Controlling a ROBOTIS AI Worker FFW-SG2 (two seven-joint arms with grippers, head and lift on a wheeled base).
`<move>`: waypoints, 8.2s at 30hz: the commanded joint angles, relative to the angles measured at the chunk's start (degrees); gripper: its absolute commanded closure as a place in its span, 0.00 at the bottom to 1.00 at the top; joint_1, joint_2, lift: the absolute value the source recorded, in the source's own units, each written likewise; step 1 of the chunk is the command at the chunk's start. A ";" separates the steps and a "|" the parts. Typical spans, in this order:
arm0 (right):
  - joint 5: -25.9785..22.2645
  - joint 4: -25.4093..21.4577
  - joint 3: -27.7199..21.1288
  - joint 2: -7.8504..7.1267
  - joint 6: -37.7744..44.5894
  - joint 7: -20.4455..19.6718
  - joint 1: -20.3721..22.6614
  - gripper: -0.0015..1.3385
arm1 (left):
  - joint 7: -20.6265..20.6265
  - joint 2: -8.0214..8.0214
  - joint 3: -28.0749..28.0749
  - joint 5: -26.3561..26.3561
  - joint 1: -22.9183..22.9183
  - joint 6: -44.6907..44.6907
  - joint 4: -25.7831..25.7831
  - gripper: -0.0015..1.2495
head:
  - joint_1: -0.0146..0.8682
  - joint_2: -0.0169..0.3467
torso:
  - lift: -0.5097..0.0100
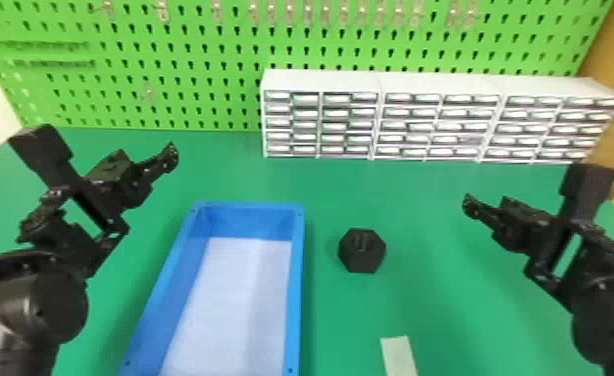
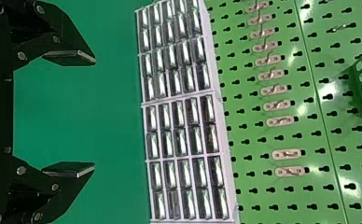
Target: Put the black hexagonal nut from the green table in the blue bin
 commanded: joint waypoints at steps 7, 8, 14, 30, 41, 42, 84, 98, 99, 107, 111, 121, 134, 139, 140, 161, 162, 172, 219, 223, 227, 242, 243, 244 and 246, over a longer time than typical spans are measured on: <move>-0.02 0.04 0.77 -0.54 0.30 0.00 -0.56 0.35 | -0.30 0.00 0.22 0.12 0.02 0.00 -0.05 0.12 | 0.77 0.14 | 0.79; -0.02 -0.05 0.77 -0.54 0.39 0.00 -0.56 0.35 | -0.30 0.00 0.22 0.12 0.02 0.00 -0.05 0.12 | 0.77 0.14 | 0.79; -0.20 0.04 0.77 -0.71 0.39 0.00 -0.65 0.35 | -0.30 0.00 0.22 0.12 0.02 0.00 -0.05 0.12 | 0.77 0.14 | 0.79; -0.46 -0.05 0.86 -1.59 3.82 0.00 -1.97 0.35 | -0.30 0.00 0.48 0.12 0.11 0.00 -0.05 0.12 | 0.77 0.14 | 0.79; 0.42 -0.23 5.52 -6.52 25.70 0.09 -11.37 0.35 | -0.47 0.00 0.48 0.12 0.11 0.00 -0.05 0.12 | 0.77 0.14 | 0.79; 1.03 -0.23 6.48 -7.04 27.72 0.00 -12.69 0.35 | -0.47 0.00 0.39 0.03 0.11 0.00 -0.05 0.12 | 0.77 0.14 | 0.79; 21.86 24.74 16.33 -1.51 28.16 17.49 -27.19 0.35 | -0.47 0.26 -1.54 0.56 0.38 0.00 -0.05 0.12 | 0.77 0.14 | 0.79; 18.87 28.69 22.30 0.78 24.47 17.49 -27.37 0.35 | -0.47 0.26 -1.81 0.30 0.02 0.09 -0.05 0.12 | 0.77 0.14 | 0.79; 18.78 28.87 22.66 0.78 24.30 17.49 -27.46 0.35 | -0.47 0.26 -1.81 0.30 0.02 0.09 0.04 0.12 | 0.77 0.14 | 0.79; 18.43 30.62 23.27 0.96 22.89 17.49 -27.63 0.35 | -0.47 0.26 -1.89 0.21 0.02 0.09 0.04 0.12 | 0.77 0.14 | 0.79; 18.43 31.85 22.83 0.96 22.19 17.49 -27.72 0.35 | -0.47 0.35 -1.89 0.30 0.02 0.09 -0.05 0.12 | 0.77 0.14 | 0.79; 18.52 34.05 22.22 1.04 20.34 17.49 -27.81 0.35 | -0.47 0.35 -1.98 0.38 0.02 0.18 -0.05 0.12 | 0.77 0.14 | 0.79; 18.70 35.81 21.60 0.96 19.11 17.49 -27.63 0.35 | -0.47 0.35 -2.25 0.56 -0.06 0.09 -0.05 0.12 | 0.77 0.14 | 0.79; 18.70 35.90 21.69 0.87 19.02 17.49 -27.55 0.35 | -0.47 0.35 -2.16 0.65 -0.15 0.09 -0.05 0.12 | 0.77 0.14 | 0.79; 18.70 35.90 21.78 0.87 19.02 17.49 -27.55 0.35 | -0.56 0.44 -2.25 0.65 -0.15 0.09 -0.05 0.12 | 0.77 0.14 | 0.79; 18.70 38.27 22.48 1.04 17.44 17.49 -27.37 0.35 | -0.56 0.44 -2.51 0.65 -0.50 0.09 -0.05 0.12 | 0.77 0.14 | 0.79; 18.70 38.27 22.48 0.96 17.44 17.49 -27.37 0.35 | -0.56 0.44 -2.51 0.65 -0.50 0.09 -0.05 0.12 | 0.77 0.14 | 0.79; 18.78 38.27 22.39 0.87 17.44 17.49 -27.28 0.35 | -0.65 0.35 -2.51 0.65 -0.50 0.18 -0.05 0.12 | 0.77 0.14 | 0.79; 19.66 40.20 23.71 0.96 17.18 17.49 -26.32 0.43 | -0.65 0.44 -2.86 0.65 -0.15 0.18 0.04 0.12 | 0.77 0.14 | 0.79; 19.66 40.20 23.80 0.87 17.18 17.49 -26.40 0.44 | -0.65 0.44 -2.95 0.65 -0.15 0.18 0.04 0.12 | 0.77 0.14 | 0.79; 19.66 40.20 23.97 0.96 17.18 17.49 -26.40 0.54 | -0.65 0.35 -2.86 0.65 -0.15 0.18 0.04 0.12 | 0.77 0.14 | 0.79; 20.19 40.20 25.64 0.96 17.09 17.49 -26.40 0.76 | -0.65 0.44 -2.86 0.65 -0.06 0.18 0.04 0.12 | 0.77 0.14 | 0.79; 20.19 40.20 25.64 0.96 17.09 17.49 -26.40 0.76 | -0.65 0.35 -2.86 0.65 -0.06 0.18 0.04 0.12 | 0.77 0.14 | 0.79; 20.19 40.12 25.64 0.96 17.09 17.49 -26.40 0.76 | -0.65 0.44 -2.86 0.65 -0.06 0.18 0.04 0.12 | 0.77 0.14 | 0.79; 20.19 40.12 25.64 0.96 17.00 17.49 -26.40 0.76 | -0.65 0.44 -2.86 0.65 -0.06 0.18 0.04 0.12 | 0.77 0.14 | 0.79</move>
